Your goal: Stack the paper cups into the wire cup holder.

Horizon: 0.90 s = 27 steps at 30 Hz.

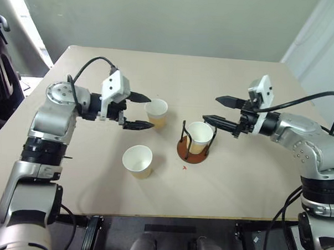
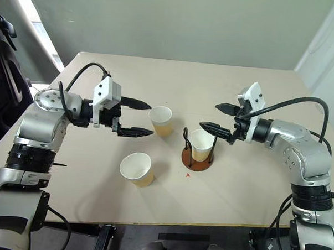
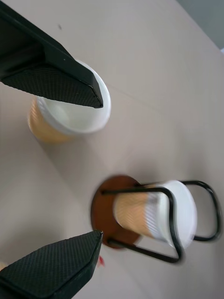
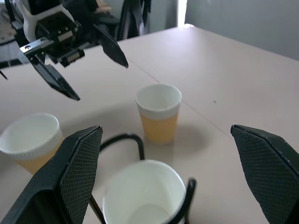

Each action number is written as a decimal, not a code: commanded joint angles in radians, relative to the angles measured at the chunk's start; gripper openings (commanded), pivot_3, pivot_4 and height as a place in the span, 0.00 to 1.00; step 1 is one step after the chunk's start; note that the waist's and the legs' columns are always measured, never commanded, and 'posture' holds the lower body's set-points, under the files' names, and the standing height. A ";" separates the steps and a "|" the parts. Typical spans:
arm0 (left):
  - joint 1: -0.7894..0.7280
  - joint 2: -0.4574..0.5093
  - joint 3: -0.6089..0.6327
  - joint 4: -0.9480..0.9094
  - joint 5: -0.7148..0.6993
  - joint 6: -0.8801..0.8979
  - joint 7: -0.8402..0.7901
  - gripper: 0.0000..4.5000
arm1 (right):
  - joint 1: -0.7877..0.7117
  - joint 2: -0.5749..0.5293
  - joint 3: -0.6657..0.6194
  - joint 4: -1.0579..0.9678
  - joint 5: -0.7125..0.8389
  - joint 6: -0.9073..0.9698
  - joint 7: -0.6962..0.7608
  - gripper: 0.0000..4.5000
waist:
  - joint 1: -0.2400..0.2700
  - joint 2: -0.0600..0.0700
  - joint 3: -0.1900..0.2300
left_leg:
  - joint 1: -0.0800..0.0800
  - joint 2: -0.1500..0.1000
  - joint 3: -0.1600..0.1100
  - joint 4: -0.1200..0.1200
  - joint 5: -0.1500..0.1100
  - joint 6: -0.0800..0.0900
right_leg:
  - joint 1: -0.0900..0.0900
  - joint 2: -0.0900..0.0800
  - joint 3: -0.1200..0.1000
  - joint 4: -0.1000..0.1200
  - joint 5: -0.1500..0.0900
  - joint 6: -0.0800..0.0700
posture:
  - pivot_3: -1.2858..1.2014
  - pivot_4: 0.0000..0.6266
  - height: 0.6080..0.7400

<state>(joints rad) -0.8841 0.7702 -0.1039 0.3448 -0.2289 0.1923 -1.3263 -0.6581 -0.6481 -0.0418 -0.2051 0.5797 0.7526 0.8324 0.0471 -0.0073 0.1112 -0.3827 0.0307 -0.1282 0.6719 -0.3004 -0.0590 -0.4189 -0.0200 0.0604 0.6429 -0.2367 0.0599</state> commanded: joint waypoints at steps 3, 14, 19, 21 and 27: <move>-0.052 -0.024 -0.033 0.124 0.116 -0.236 0.029 1.00 | 0.013 -0.024 -0.035 -0.045 -0.005 -0.028 -0.006 0.99 | -0.001 0.000 0.000 | 0.000 0.000 0.000 0.000 0.000 0.000 | 0.000 0.000 0.000 0.000 0.000 0.000 | 0.52 0.24 1.00; -0.083 -0.081 -0.104 0.337 0.234 -0.484 0.018 1.00 | 0.035 -0.023 -0.045 -0.064 -0.011 -0.039 -0.037 0.99 | 0.000 0.000 0.000 | -0.001 0.000 0.000 -0.001 0.000 0.000 | 0.000 0.000 0.000 0.000 0.000 0.000 | 0.52 0.24 1.00; -0.111 -0.113 -0.111 0.430 0.277 -0.562 0.059 1.00 | 0.042 -0.023 -0.052 -0.077 -0.005 -0.034 -0.046 0.99 | 0.000 0.000 0.000 | -0.001 0.000 0.000 -0.001 0.000 0.000 | 0.000 0.000 0.000 0.000 0.000 0.000 | 0.52 0.24 1.00; -0.122 -0.121 -0.109 0.455 0.285 -0.582 0.067 1.00 | 0.044 -0.023 -0.054 -0.080 -0.003 -0.032 -0.049 0.99 | 0.000 0.000 0.000 | -0.001 0.000 0.000 -0.001 0.000 0.000 | 0.000 0.000 0.000 0.001 0.000 0.000 | 0.52 0.24 1.00; -0.143 -0.128 -0.105 0.527 0.301 -0.624 0.077 0.96 | 0.055 -0.030 -0.059 -0.085 -0.002 -0.030 -0.052 1.00 | 0.000 0.000 0.000 | -0.001 0.000 0.000 -0.002 0.000 0.000 | -0.001 0.000 0.000 0.000 0.000 0.000 | 0.52 0.24 1.00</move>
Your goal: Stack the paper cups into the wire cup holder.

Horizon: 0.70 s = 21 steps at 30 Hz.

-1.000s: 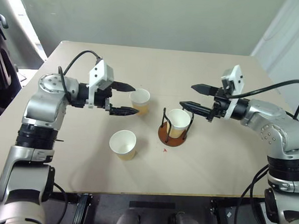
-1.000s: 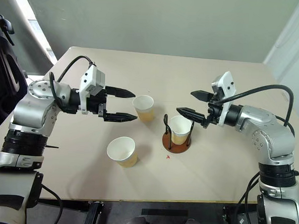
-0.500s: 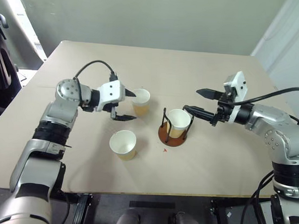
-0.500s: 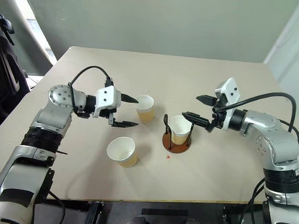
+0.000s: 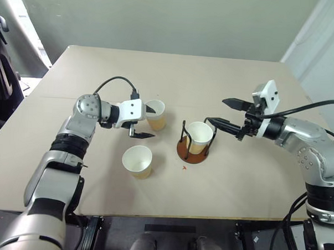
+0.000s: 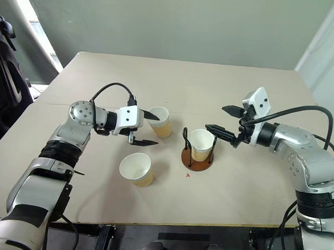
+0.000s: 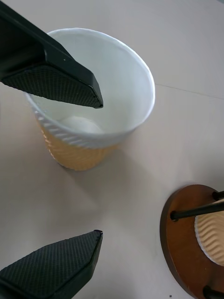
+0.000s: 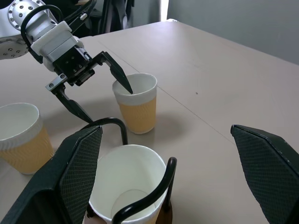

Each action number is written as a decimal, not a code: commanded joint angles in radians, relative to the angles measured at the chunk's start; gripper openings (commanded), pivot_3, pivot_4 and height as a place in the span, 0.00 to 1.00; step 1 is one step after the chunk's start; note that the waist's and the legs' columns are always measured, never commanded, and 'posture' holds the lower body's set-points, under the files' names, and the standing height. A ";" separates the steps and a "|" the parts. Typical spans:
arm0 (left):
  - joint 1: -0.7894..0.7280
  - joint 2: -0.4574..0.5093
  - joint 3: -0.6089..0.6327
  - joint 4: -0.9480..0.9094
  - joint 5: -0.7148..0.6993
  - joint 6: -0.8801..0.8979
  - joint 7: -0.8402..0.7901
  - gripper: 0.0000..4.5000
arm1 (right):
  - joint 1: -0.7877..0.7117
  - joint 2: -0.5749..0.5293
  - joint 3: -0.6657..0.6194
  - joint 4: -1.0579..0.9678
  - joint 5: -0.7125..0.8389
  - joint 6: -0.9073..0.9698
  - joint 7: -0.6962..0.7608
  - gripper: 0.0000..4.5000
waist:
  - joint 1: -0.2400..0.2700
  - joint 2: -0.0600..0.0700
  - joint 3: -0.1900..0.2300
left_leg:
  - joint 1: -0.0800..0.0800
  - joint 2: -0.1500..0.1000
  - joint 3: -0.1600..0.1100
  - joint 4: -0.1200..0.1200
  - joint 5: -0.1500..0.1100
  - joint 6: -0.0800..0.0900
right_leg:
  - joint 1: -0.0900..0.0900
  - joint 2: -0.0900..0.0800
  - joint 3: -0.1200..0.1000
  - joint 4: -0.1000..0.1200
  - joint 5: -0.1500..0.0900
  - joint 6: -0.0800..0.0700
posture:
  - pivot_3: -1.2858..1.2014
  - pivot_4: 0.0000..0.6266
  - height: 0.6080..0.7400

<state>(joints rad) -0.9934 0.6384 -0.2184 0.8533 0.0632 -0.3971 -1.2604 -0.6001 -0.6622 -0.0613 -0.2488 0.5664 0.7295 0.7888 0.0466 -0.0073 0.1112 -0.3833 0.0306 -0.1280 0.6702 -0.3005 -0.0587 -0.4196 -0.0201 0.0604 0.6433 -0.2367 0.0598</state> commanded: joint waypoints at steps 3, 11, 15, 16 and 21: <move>-0.039 0.002 0.012 0.038 0.013 -0.049 0.010 0.79 | -0.002 -0.015 -0.040 -0.041 0.011 -0.008 -0.010 1.00 | 0.000 0.000 0.000 | 0.000 0.000 0.000 0.000 0.000 0.000 | 0.000 0.000 0.000 0.000 0.000 0.000 | 0.52 0.24 1.00; -0.059 -0.007 0.016 0.072 0.013 -0.054 0.010 0.11 | 0.000 -0.019 -0.038 -0.036 0.010 -0.007 -0.007 1.00 | 0.001 0.000 0.000 | 0.000 0.000 0.000 0.000 0.000 0.000 | 0.000 0.000 0.000 0.000 0.000 0.000 | 0.52 0.24 1.00; -0.073 -0.004 0.016 0.074 0.010 -0.045 -0.009 0.01 | 0.004 -0.029 -0.039 -0.028 0.008 -0.011 0.000 1.00 | 0.001 0.000 0.000 | 0.000 0.000 0.000 0.000 0.000 0.000 | 0.000 0.000 0.000 0.000 0.000 0.000 | 0.52 0.24 1.00; -0.076 -0.002 0.017 0.072 0.006 -0.039 -0.019 0.01 | 0.004 -0.031 -0.039 -0.027 0.008 -0.013 0.002 1.00 | 0.001 0.000 0.000 | 0.000 0.000 0.000 0.000 0.000 0.000 | 0.000 0.000 0.000 0.000 0.000 0.000 | 0.52 0.24 1.00; -0.100 0.010 0.033 0.039 -0.030 0.030 -0.095 0.01 | 0.008 -0.051 -0.026 -0.017 -0.011 -0.034 0.018 1.00 | 0.001 0.000 0.000 | 0.000 0.000 0.000 -0.001 0.000 0.000 | -0.001 0.000 0.000 0.000 0.000 0.000 | 0.52 0.24 1.00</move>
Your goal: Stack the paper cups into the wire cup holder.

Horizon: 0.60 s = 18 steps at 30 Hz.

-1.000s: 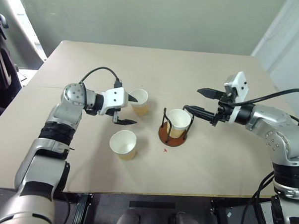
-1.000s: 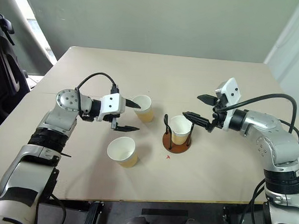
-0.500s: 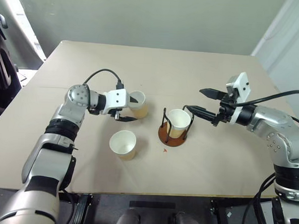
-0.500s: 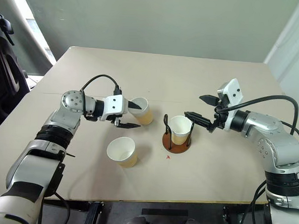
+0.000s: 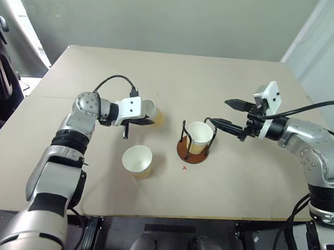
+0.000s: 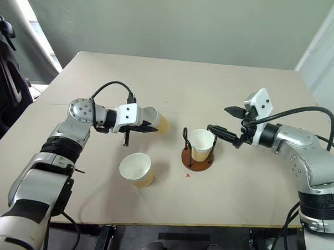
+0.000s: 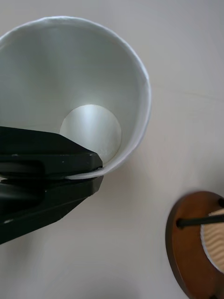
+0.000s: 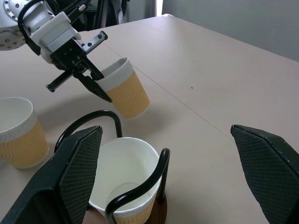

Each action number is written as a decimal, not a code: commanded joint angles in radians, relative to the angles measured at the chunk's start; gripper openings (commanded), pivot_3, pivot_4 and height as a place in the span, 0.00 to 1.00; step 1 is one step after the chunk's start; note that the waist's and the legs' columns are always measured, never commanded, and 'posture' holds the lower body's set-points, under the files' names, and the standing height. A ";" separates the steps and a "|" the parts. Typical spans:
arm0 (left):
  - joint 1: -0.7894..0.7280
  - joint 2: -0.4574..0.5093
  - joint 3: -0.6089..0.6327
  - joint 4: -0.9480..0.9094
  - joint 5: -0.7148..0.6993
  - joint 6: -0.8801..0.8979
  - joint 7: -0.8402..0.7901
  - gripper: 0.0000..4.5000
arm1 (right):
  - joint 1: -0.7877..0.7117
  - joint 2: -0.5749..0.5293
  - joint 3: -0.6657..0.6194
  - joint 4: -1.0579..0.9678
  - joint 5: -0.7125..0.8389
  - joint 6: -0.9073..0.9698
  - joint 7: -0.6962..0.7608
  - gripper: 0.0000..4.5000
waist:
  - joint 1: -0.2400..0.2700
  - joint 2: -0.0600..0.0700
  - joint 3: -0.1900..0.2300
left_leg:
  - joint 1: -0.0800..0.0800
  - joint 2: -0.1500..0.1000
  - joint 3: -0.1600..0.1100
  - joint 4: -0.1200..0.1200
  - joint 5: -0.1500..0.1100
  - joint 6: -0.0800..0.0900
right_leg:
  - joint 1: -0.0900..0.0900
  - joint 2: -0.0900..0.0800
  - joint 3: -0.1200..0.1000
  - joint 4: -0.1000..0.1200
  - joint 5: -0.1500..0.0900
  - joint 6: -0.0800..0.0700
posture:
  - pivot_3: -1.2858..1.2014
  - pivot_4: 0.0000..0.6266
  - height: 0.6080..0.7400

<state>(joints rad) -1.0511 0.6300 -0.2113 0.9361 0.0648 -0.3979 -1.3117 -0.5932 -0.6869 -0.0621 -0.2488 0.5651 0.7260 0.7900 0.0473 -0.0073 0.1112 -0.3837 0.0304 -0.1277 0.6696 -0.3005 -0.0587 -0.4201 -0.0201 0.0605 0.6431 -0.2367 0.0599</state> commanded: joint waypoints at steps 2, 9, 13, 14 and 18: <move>-0.054 0.026 0.030 -0.063 -0.042 0.065 -0.081 0.01 | 0.006 -0.040 -0.018 -0.013 -0.015 -0.035 0.032 1.00 | 0.001 0.000 0.000 | 0.000 0.000 0.000 0.000 0.000 0.000 | 0.000 0.000 0.000 0.000 0.000 0.000 | 0.52 0.24 1.00; -0.144 0.041 0.041 -0.209 -0.136 0.316 -0.261 0.01 | 0.044 -0.129 0.009 -0.016 -0.028 -0.042 0.137 1.00 | 0.004 0.000 0.000 | -0.002 0.000 0.000 0.001 0.000 0.000 | 0.000 0.000 0.000 0.000 0.000 0.000 | 0.52 0.24 1.00; -0.218 0.026 0.035 -0.253 -0.186 0.423 -0.303 0.01 | 0.076 -0.168 0.034 -0.016 -0.057 -0.069 0.181 1.00 | 0.006 0.000 0.000 | -0.003 0.000 0.000 0.001 0.000 0.000 | 0.000 0.000 -0.001 0.000 0.000 0.000 | 0.52 0.24 1.00; -0.229 0.022 0.029 -0.260 -0.201 0.440 -0.303 0.01 | 0.077 -0.167 0.034 -0.015 -0.058 -0.072 0.182 1.00 | 0.005 0.000 0.000 | -0.003 0.000 0.000 0.001 0.000 0.000 | 0.000 0.000 -0.001 0.000 0.000 0.000 | 0.52 0.24 1.00; -0.264 0.009 -0.005 -0.279 -0.249 0.477 -0.303 0.01 | 0.076 -0.162 0.032 -0.011 -0.065 -0.076 0.186 1.00 | 0.005 0.000 0.000 | -0.002 0.000 0.000 0.001 0.000 0.001 | 0.000 0.000 0.000 0.000 0.000 0.000 | 0.52 0.24 1.00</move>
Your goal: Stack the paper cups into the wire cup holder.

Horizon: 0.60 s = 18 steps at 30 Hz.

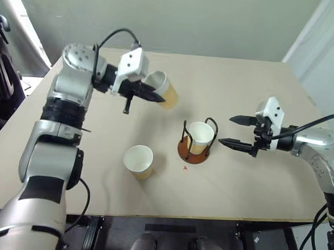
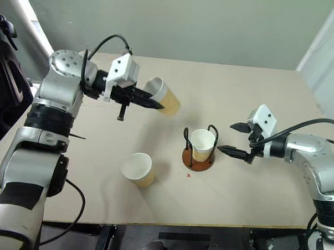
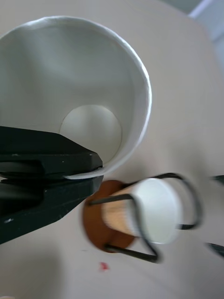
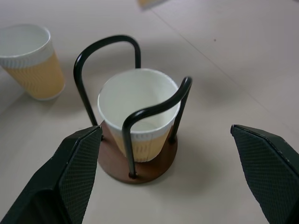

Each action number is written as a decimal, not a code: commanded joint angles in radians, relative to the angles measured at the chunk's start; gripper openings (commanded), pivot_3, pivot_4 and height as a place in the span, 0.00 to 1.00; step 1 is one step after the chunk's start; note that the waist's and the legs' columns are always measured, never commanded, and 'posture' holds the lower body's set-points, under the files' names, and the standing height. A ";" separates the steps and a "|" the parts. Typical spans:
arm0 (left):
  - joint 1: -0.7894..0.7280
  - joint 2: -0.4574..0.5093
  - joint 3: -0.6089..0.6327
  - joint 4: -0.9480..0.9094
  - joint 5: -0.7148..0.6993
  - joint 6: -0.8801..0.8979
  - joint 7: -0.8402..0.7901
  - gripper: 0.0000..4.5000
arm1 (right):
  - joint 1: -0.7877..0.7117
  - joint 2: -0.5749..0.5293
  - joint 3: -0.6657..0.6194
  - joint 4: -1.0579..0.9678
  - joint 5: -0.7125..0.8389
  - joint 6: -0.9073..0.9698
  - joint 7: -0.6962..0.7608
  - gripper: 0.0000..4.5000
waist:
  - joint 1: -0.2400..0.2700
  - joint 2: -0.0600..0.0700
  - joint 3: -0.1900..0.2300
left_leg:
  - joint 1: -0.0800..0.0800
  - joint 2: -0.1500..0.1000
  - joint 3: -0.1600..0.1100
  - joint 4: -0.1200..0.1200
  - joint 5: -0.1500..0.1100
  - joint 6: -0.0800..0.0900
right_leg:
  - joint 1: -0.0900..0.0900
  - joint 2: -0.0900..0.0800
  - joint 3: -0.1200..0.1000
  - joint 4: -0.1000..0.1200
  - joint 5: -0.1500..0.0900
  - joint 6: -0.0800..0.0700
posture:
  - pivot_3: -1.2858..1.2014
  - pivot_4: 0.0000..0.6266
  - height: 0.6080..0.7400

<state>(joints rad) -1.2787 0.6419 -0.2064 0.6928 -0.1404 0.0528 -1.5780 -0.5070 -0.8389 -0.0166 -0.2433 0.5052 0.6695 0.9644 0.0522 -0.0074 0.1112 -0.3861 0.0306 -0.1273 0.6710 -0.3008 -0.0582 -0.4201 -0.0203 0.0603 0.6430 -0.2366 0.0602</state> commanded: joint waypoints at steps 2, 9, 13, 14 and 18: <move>-0.060 -0.016 -0.032 -0.034 -0.067 0.032 -0.036 0.01 | -0.009 -0.013 -0.015 -0.016 -0.006 -0.021 0.015 1.00 | 0.000 0.000 0.000 | 0.000 0.000 0.000 0.000 0.000 0.000 | 0.000 0.000 0.000 0.000 0.000 0.000 | 0.52 0.24 1.00; -0.130 -0.070 -0.131 -0.025 -0.158 0.053 -0.036 0.01 | -0.005 -0.022 -0.019 -0.019 -0.012 -0.023 0.029 1.00 | 0.006 0.000 0.000 | -0.002 0.000 0.000 0.003 -0.001 0.002 | 0.000 0.000 0.000 -0.001 0.001 0.002 | 0.52 0.24 1.00; -0.181 -0.097 -0.200 0.013 -0.193 0.029 -0.036 0.01 | -0.001 -0.043 -0.025 -0.023 -0.018 -0.040 0.058 1.00 | 0.006 0.000 0.000 | -0.002 0.000 0.000 0.005 -0.001 0.002 | 0.000 0.000 0.000 -0.001 0.001 0.002 | 0.52 0.24 1.00; -0.195 -0.102 -0.217 0.026 -0.199 0.019 -0.036 0.01 | 0.000 -0.057 -0.028 -0.022 -0.021 -0.045 0.070 1.00 | 0.007 0.000 0.000 | -0.003 0.000 0.000 0.005 -0.001 0.002 | 0.000 0.000 0.000 -0.001 0.001 0.002 | 0.52 0.24 1.00; -0.233 -0.118 -0.279 0.068 -0.225 -0.019 -0.036 0.01 | -0.002 -0.125 -0.063 -0.019 -0.011 -0.052 0.120 1.00 | 0.007 0.000 0.000 | -0.004 0.000 0.000 0.006 -0.002 0.003 | 0.000 0.000 0.000 -0.001 0.001 0.003 | 0.52 0.24 1.00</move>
<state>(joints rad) -1.4750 0.5274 -0.4780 0.7547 -0.3407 0.0613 -1.5809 -0.4992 -0.9294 -0.0224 -0.2430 0.4860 0.6345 1.0592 0.0594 -0.0076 0.1114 -0.3900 0.0304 -0.1265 0.6777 -0.3029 -0.0546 -0.4197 -0.0205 0.0606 0.6418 -0.2360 0.0637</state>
